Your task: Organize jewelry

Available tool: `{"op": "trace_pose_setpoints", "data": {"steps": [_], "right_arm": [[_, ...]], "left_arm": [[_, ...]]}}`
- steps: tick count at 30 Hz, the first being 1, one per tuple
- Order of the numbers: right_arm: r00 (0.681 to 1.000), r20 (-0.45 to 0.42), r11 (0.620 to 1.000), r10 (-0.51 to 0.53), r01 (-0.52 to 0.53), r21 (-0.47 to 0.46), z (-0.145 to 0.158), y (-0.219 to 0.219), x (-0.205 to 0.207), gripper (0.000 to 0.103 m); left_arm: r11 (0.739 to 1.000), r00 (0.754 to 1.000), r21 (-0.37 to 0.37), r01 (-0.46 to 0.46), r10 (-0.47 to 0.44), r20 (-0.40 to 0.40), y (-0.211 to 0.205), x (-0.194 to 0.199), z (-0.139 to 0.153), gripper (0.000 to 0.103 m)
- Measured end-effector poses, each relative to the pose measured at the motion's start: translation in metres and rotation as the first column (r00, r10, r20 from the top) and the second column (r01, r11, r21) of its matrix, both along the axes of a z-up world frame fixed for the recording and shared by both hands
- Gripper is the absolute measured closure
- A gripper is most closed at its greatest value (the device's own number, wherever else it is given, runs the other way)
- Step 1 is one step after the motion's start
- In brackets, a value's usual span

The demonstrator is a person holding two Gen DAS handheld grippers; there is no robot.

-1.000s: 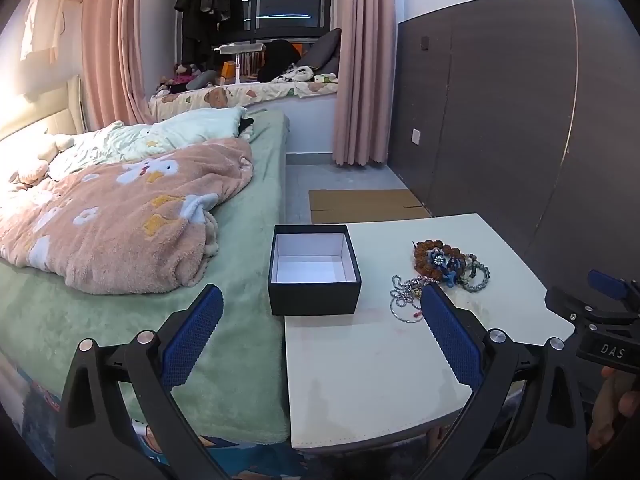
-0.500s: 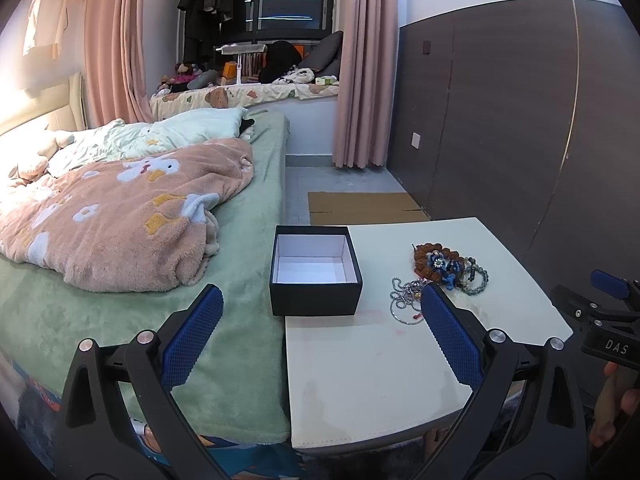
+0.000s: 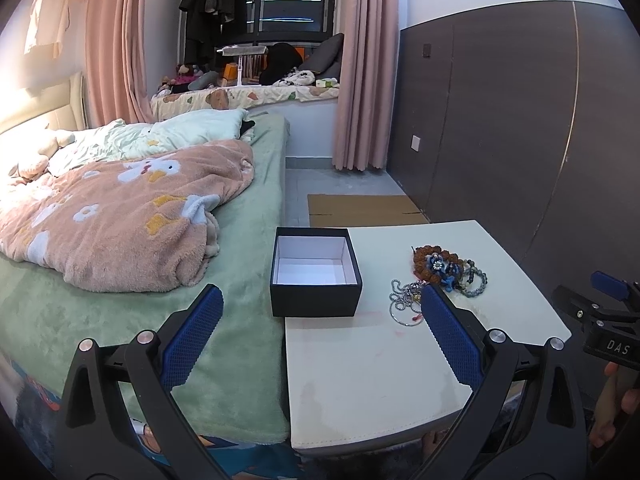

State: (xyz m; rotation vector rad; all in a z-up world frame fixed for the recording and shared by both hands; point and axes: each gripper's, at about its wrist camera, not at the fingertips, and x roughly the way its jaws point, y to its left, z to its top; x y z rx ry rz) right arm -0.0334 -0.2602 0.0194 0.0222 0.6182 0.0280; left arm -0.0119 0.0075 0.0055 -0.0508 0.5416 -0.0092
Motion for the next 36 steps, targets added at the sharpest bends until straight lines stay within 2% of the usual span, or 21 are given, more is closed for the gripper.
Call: {"op": "trace_pose_setpoints", "data": {"steps": [12, 36], "right_arm": [[1.000, 0.015, 1.000, 0.006, -0.006, -0.018, 0.0023, 0.0036, -0.0015, 0.007], [1.000, 0.011, 1.000, 0.009, -0.009, -0.028, 0.0023, 0.0053, -0.0020, 0.007]], "left_arm": [[1.000, 1.000, -0.023, 0.009, -0.010, -0.020, -0.0024, 0.0040, -0.0020, 0.004], [1.000, 1.000, -0.020, 0.012, -0.013, -0.013, -0.0048, 0.0042, -0.0020, 0.004]]}}
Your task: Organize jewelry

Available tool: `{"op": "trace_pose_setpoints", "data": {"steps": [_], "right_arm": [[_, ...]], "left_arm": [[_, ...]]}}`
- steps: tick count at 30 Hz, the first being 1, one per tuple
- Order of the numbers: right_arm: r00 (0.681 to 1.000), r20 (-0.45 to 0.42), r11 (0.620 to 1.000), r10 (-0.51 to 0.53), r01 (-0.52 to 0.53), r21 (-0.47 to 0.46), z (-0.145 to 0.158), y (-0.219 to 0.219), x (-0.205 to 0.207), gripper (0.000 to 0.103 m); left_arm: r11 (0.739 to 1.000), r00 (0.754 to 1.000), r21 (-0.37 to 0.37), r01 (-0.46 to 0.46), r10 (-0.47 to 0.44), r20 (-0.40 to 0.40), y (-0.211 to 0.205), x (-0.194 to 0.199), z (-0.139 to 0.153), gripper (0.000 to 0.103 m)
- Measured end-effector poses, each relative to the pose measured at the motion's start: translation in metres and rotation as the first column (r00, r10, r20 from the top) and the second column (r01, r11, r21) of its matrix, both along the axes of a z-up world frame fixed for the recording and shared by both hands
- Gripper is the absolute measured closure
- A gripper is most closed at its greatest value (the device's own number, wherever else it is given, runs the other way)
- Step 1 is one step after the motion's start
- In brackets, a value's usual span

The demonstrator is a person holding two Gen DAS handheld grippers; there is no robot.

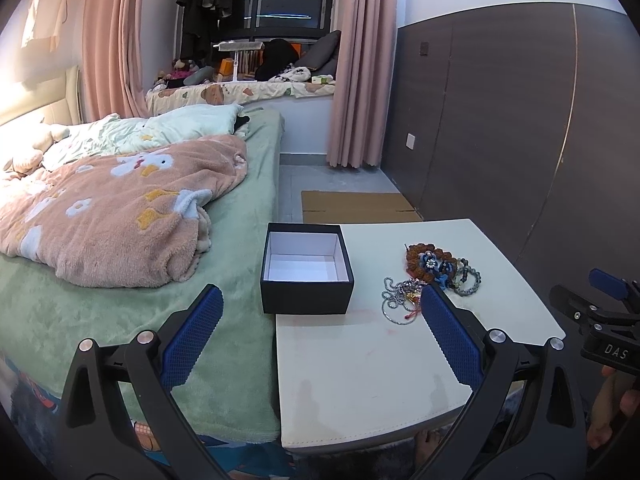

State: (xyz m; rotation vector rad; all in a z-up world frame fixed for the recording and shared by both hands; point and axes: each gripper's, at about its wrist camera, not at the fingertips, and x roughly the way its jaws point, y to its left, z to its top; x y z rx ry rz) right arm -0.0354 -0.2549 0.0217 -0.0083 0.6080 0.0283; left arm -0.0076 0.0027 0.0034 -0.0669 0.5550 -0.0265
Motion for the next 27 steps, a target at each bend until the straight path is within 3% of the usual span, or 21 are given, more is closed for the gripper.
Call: {"op": "trace_pose_setpoints", "data": {"steps": [19, 27], "right_arm": [[0.998, -0.004, 0.998, -0.056, 0.056, 0.033, -0.007, -0.006, 0.009, 0.007], [0.997, -0.027, 0.996, -0.077, 0.078, 0.046, -0.013, -0.013, 0.026, 0.007]], "left_arm": [[0.999, 0.999, -0.027, 0.043, -0.043, -0.003, -0.002, 0.003, -0.004, 0.004], [0.997, 0.997, -0.047, 0.068, -0.070, -0.031, -0.012, 0.028, -0.009, 0.004]]}}
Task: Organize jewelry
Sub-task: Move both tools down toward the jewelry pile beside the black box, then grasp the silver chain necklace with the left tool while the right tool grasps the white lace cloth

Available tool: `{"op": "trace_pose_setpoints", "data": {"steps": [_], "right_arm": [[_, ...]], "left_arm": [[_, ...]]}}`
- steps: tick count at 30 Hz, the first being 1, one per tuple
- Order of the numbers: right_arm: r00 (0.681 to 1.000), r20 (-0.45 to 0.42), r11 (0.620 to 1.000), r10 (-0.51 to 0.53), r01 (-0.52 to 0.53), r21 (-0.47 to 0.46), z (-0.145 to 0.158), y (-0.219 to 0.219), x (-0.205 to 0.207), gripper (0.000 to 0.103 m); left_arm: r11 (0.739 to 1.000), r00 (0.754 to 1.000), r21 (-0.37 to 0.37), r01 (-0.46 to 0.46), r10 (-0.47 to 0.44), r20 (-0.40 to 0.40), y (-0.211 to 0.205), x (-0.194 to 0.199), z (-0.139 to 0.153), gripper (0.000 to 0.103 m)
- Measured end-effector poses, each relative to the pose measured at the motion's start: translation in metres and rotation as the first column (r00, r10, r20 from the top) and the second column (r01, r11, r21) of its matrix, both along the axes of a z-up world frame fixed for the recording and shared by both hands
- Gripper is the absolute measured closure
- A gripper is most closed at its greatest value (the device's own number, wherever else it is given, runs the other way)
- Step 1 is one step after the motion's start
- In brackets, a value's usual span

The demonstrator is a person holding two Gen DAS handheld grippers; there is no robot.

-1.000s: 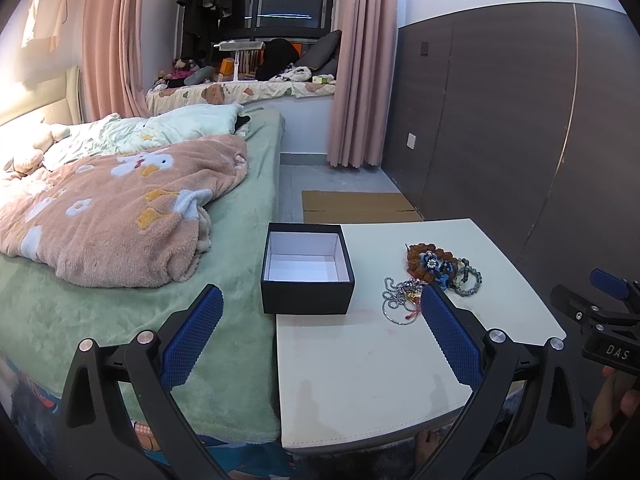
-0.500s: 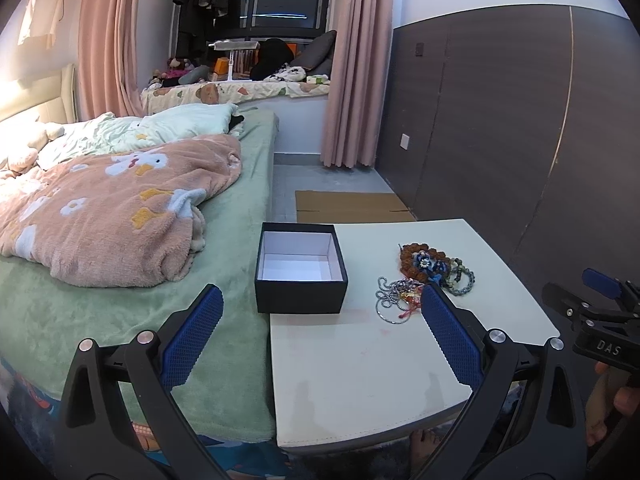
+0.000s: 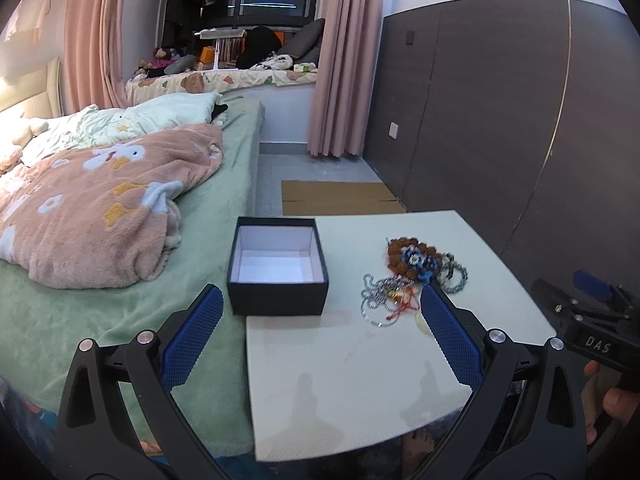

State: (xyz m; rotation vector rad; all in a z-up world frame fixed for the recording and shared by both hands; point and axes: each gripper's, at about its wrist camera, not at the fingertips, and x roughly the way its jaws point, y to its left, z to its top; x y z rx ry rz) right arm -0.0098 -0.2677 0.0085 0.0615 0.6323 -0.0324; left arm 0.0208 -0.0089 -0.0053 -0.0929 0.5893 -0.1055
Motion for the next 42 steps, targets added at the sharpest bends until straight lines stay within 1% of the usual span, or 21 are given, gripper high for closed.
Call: {"op": "trace_pose_setpoints", "data": {"steps": [6, 9, 13, 15, 16, 18, 19, 21, 22, 23, 26, 27, 29, 31, 35, 36, 37, 38, 41, 42], "right_arm": [[0.999, -0.021, 0.995, -0.046, 0.048, 0.085, -0.002, -0.025, 0.019, 0.008], [0.998, -0.041, 0.993, -0.056, 0.060, 0.104, -0.005, -0.033, 0.028, 0.008], [0.997, -0.063, 0.992, -0.047, 0.054, 0.116, -0.007, -0.041, 0.038, 0.008], [0.996, -0.075, 0.990, -0.046, 0.056, 0.128, -0.009, -0.047, 0.043, 0.008], [0.996, -0.080, 0.989, -0.047, 0.058, 0.134, -0.010, -0.050, 0.044, 0.009], [0.994, -0.097, 0.986, -0.053, 0.068, 0.150, -0.013, -0.059, 0.049, 0.009], [0.993, -0.103, 0.984, -0.059, 0.075, 0.160, -0.015, -0.064, 0.052, 0.010], [0.991, -0.117, 0.981, -0.064, 0.084, 0.175, -0.019, -0.073, 0.058, 0.013], [0.990, -0.127, 0.979, -0.065, 0.088, 0.184, -0.020, -0.077, 0.061, 0.017], [0.988, -0.142, 0.976, -0.064, 0.092, 0.199, -0.024, -0.081, 0.065, 0.019], [0.984, -0.171, 0.967, -0.054, 0.094, 0.238, -0.030, -0.088, 0.074, 0.022], [0.982, -0.183, 0.964, -0.047, 0.092, 0.248, -0.033, -0.089, 0.077, 0.022], [0.979, -0.203, 0.961, -0.030, 0.084, 0.262, -0.037, -0.089, 0.084, 0.027], [0.976, -0.216, 0.960, -0.023, 0.082, 0.267, -0.041, -0.088, 0.088, 0.028], [0.969, -0.245, 0.957, -0.020, 0.090, 0.275, -0.047, -0.087, 0.097, 0.031], [0.968, -0.249, 0.954, -0.020, 0.093, 0.285, -0.049, -0.088, 0.099, 0.032], [0.968, -0.251, 0.950, -0.023, 0.099, 0.295, -0.049, -0.089, 0.100, 0.036], [0.966, -0.256, 0.946, -0.030, 0.110, 0.306, -0.051, -0.091, 0.102, 0.038], [0.959, -0.282, 0.938, -0.033, 0.128, 0.324, -0.057, -0.092, 0.108, 0.043], [0.957, -0.288, 0.937, -0.026, 0.124, 0.328, -0.058, -0.090, 0.111, 0.043]], "left_arm": [[0.999, 0.999, -0.021, 0.032, -0.032, -0.021, -0.013, 0.019, 0.006, 0.004], [0.998, 0.998, -0.011, 0.054, -0.055, -0.023, -0.023, 0.029, 0.008, 0.004], [0.997, 0.996, -0.020, 0.078, -0.078, -0.037, -0.034, 0.044, 0.009, 0.005], [0.996, 0.995, -0.035, 0.085, -0.087, -0.055, -0.040, 0.056, 0.007, 0.010], [0.995, 0.994, -0.044, 0.089, -0.091, -0.066, -0.042, 0.060, 0.006, 0.016], [0.993, 0.990, -0.067, 0.095, -0.101, -0.097, -0.046, 0.071, 0.002, 0.023], [0.992, 0.988, -0.083, 0.100, -0.109, -0.111, -0.048, 0.077, 0.000, 0.028], [0.989, 0.983, -0.100, 0.112, -0.125, -0.134, -0.053, 0.087, -0.005, 0.033], [0.987, 0.981, -0.104, 0.119, -0.134, -0.143, -0.057, 0.090, -0.007, 0.036], [0.986, 0.977, -0.104, 0.129, -0.144, -0.154, -0.061, 0.095, -0.010, 0.038], [0.983, 0.968, -0.101, 0.153, -0.170, -0.185, -0.071, 0.106, -0.018, 0.042], [0.982, 0.965, -0.101, 0.157, -0.174, -0.195, -0.073, 0.109, -0.021, 0.043], [0.980, 0.956, -0.110, 0.164, -0.185, -0.227, -0.076, 0.117, -0.030, 0.048], [0.979, 0.949, -0.114, 0.167, -0.191, -0.251, -0.078, 0.124, -0.039, 0.052], [0.978, 0.934, -0.121, 0.170, -0.199, -0.295, -0.081, 0.136, -0.058, 0.054], [0.976, 0.929, -0.130, 0.174, -0.206, -0.308, -0.082, 0.140, -0.063, 0.054], [0.975, 0.924, -0.135, 0.176, -0.211, -0.319, -0.084, 0.143, -0.068, 0.055], [0.975, 0.919, -0.133, 0.178, -0.213, -0.331, -0.085, 0.146, -0.072, 0.058], [0.976, 0.906, -0.120, 0.183, -0.215, -0.364, -0.091, 0.153, -0.085, 0.059], [0.976, 0.903, -0.114, 0.185, -0.215, -0.372, -0.092, 0.154, -0.088, 0.059]]}}
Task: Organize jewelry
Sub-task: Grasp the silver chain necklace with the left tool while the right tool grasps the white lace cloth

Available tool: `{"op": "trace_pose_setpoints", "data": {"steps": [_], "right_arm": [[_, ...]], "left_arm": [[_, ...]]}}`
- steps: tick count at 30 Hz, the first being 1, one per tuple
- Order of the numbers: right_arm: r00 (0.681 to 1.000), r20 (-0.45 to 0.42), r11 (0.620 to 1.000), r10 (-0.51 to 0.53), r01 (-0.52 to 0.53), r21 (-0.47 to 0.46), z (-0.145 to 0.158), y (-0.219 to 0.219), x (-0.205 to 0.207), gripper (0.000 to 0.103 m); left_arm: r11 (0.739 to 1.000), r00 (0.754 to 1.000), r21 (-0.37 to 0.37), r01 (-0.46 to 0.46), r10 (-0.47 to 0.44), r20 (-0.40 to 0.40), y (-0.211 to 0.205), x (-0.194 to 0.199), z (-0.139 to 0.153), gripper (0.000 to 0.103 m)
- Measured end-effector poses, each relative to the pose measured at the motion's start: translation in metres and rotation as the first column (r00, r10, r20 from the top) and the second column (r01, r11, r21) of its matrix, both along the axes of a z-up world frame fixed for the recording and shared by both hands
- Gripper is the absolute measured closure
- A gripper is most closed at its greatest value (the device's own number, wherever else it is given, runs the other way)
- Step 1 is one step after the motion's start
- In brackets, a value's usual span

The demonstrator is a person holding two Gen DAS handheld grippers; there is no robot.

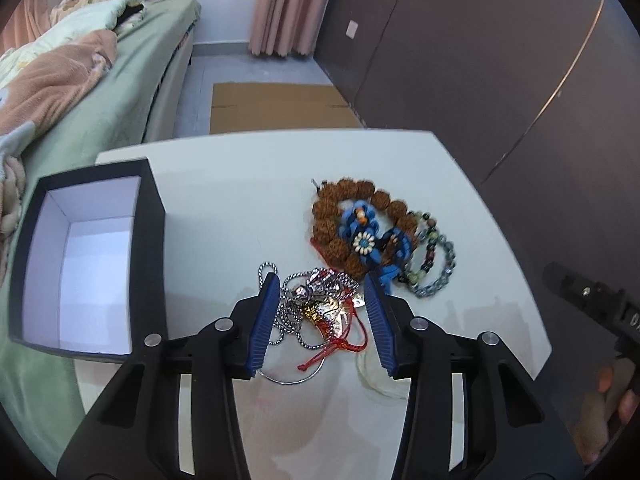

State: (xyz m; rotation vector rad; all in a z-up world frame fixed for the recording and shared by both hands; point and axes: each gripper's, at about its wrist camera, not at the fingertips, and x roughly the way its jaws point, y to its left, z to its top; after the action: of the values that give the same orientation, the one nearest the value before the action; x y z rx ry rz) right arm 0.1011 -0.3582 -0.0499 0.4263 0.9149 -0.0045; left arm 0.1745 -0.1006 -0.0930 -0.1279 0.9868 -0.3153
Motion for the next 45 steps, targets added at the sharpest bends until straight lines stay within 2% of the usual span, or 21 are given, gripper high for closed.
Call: {"op": "trace_pose_setpoints", "data": {"steps": [2, 6, 9, 10, 12, 23, 24, 26, 27, 31, 37, 39, 42, 44, 45], "right_arm": [[1.000, -0.005, 1.000, 0.012, -0.012, 0.003, -0.001, 0.003, 0.002, 0.045], [1.000, -0.020, 1.000, 0.011, -0.010, 0.022, -0.005, 0.008, 0.009, 0.052], [0.999, -0.035, 0.999, 0.036, -0.035, 0.019, -0.009, 0.016, 0.012, 0.053], [0.998, -0.041, 0.999, 0.051, -0.050, 0.012, -0.010, 0.021, 0.013, 0.053], [0.997, -0.046, 0.998, 0.069, -0.069, 0.005, -0.011, 0.026, 0.013, 0.053], [0.986, -0.082, 0.989, 0.142, -0.144, -0.019, -0.019, 0.048, 0.009, 0.051], [0.986, -0.085, 0.989, 0.145, -0.148, -0.023, -0.020, 0.050, 0.009, 0.049], [0.985, -0.082, 0.987, 0.154, -0.157, -0.034, -0.020, 0.054, 0.008, 0.036], [0.984, -0.083, 0.986, 0.158, -0.161, -0.040, -0.021, 0.056, 0.008, 0.035], [0.980, -0.104, 0.984, 0.169, -0.174, -0.034, -0.027, 0.063, 0.011, 0.036], [0.971, -0.129, 0.973, 0.201, -0.213, -0.091, -0.032, 0.090, 0.019, 0.036], [0.965, -0.157, 0.967, 0.212, -0.231, -0.112, -0.038, 0.099, 0.021, 0.039], [0.952, -0.212, 0.958, 0.222, -0.253, -0.132, -0.051, 0.113, 0.025, 0.055], [0.946, -0.229, 0.956, 0.228, -0.262, -0.129, -0.056, 0.117, 0.025, 0.084], [0.947, -0.228, 0.958, 0.226, -0.259, -0.126, -0.057, 0.118, 0.025, 0.094]], "left_arm": [[1.000, 1.000, 0.024, 0.003, -0.002, -0.011, -0.003, 0.003, -0.008, 0.059], [0.999, 0.999, 0.050, -0.003, 0.005, -0.042, -0.004, 0.009, -0.021, 0.067], [0.998, 0.998, 0.057, -0.005, 0.009, -0.059, -0.006, 0.010, -0.027, 0.078], [0.998, 0.998, 0.063, -0.007, 0.011, -0.057, -0.006, 0.010, -0.027, 0.086], [0.999, 0.998, 0.042, -0.008, 0.010, -0.062, -0.004, 0.009, -0.024, 0.090], [1.000, 0.998, -0.009, -0.029, 0.029, 0.051, 0.014, -0.011, 0.016, 0.090], [0.999, 0.998, -0.020, -0.033, 0.034, 0.057, 0.018, -0.013, 0.020, 0.090], [0.998, 0.997, -0.042, -0.044, 0.047, 0.063, 0.024, -0.015, 0.027, 0.090], [0.997, 0.996, -0.062, -0.053, 0.057, 0.068, 0.031, -0.018, 0.032, 0.090], [0.993, 0.993, -0.095, -0.070, 0.079, 0.092, 0.045, -0.024, 0.046, 0.090], [0.986, 0.989, -0.141, -0.085, 0.101, 0.109, 0.065, -0.033, 0.060, 0.090], [0.984, 0.987, -0.156, -0.088, 0.107, 0.118, 0.071, -0.035, 0.065, 0.090], [0.982, 0.984, -0.170, -0.086, 0.110, 0.137, 0.078, -0.039, 0.071, 0.090], [0.981, 0.983, -0.175, -0.087, 0.113, 0.145, 0.081, -0.042, 0.074, 0.090], [0.979, 0.982, -0.182, -0.088, 0.116, 0.148, 0.084, -0.044, 0.077, 0.090]]}}
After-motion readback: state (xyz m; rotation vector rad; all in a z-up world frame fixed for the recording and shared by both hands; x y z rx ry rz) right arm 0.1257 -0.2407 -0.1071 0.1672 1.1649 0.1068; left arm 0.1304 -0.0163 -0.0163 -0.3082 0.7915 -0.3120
